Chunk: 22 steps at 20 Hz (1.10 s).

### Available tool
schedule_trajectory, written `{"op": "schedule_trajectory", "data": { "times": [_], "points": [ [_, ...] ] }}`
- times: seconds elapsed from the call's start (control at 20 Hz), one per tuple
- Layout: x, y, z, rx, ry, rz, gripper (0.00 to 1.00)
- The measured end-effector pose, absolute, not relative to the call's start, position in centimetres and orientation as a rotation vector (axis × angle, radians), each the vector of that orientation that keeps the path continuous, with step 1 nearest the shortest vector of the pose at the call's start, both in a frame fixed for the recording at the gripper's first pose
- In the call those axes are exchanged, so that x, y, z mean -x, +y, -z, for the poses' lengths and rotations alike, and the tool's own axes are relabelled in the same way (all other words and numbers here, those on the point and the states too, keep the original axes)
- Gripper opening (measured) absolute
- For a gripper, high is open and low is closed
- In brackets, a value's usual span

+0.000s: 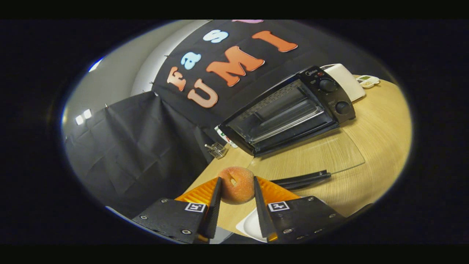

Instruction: Open the toaster oven, put the food inside, and close the toaster oven door.

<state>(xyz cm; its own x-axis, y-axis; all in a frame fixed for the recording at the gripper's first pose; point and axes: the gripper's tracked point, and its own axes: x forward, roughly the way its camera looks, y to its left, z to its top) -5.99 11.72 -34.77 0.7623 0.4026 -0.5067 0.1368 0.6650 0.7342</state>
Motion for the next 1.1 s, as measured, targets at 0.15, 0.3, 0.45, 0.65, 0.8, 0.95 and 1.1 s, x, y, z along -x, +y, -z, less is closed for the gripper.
{"op": "schedule_trajectory", "data": {
  "times": [0.15, 0.3, 0.45, 0.65, 0.8, 0.95, 1.1],
  "points": [
    [2.8, 9.9, 35.8, -0.881, 0.683, -0.094, 0.47],
    [-0.2, 8.2, 37.1, -0.933, 0.661, -0.024, 0.47],
    [-2.7, 6.9, 37.8, -0.95, 0.632, 0.03, 0.47],
    [-6.1, 5.2, 38.9, -0.916, 0.611, 0.083, 0.47],
    [-8.5, 4.3, 39.9, -0.887, 0.606, 0.112, 0.47],
    [-10.5, 3.3, 41.4, -0.874, 0.605, 0.154, 0.47],
    [-11.6, 2.8, 43.3, -0.844, 0.607, 0.198, 0.47]
  ]
}}
